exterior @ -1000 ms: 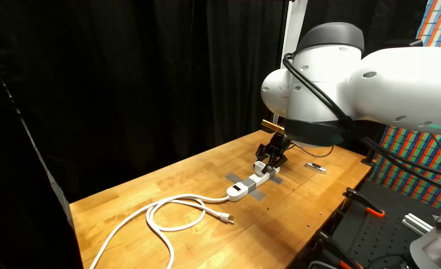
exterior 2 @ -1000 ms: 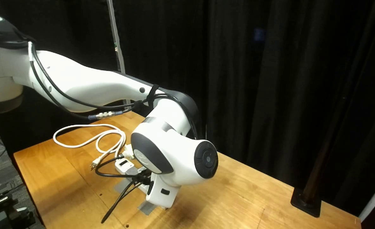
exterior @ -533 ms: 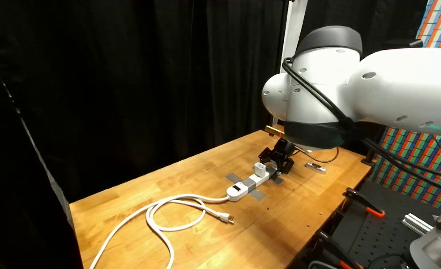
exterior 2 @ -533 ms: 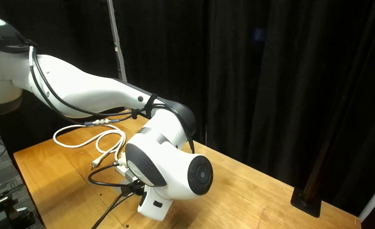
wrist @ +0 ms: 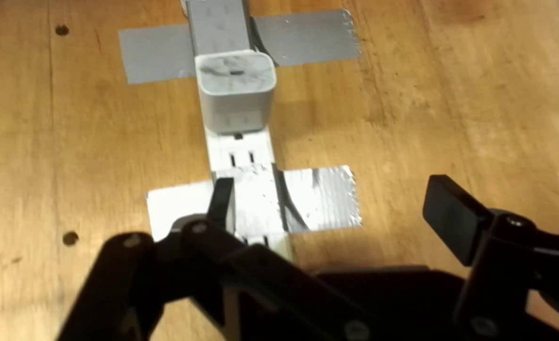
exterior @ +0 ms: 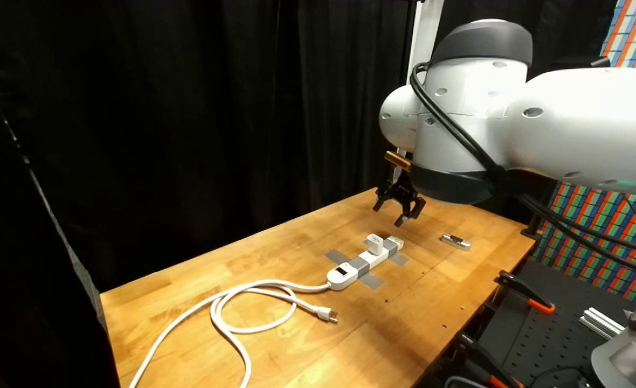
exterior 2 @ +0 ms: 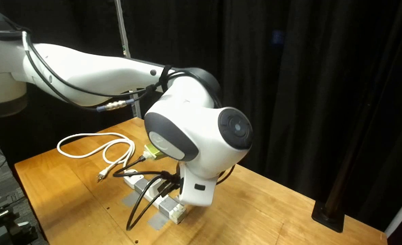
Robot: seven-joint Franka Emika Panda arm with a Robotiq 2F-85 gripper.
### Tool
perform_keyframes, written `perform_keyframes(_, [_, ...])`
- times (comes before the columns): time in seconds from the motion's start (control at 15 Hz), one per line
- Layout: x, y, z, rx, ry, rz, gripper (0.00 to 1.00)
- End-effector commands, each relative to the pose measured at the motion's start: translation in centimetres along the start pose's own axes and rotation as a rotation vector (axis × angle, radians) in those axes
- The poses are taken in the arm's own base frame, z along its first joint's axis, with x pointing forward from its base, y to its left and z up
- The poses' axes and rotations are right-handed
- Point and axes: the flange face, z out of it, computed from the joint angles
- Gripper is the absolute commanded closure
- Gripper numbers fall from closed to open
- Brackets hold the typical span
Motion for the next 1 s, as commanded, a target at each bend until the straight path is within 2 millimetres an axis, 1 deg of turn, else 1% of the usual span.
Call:
perform_keyframes(0.0, [-1.7,-2.0,-3.4,-0.013,0.174,-0.103,0.00])
perform_keyframes(0.2, [-4.2,-2.3,-5.3,-0.054,0.314,-0.156,0.00])
perform_keyframes(0.27, [-4.9,-2.3,-5.6,-0.082,0.354,-0.175,0.00])
perform_keyframes(0.4, [-7.1,-1.3,-6.2,-0.236,0.299,-0.185,0.00])
perform_keyframes(0.53, [-9.6,-0.9,-7.2,-0.342,0.246,-0.225,0.00])
perform_keyframes(0.67, [-12.1,-1.4,-8.9,-0.421,0.176,-0.266,0.00])
perform_keyframes(0.73, [-13.3,-2.1,-9.9,-0.453,0.142,-0.284,0.00])
perform_keyframes(0.93, [-15.4,-3.8,-12.5,-0.518,0.036,-0.357,0.00])
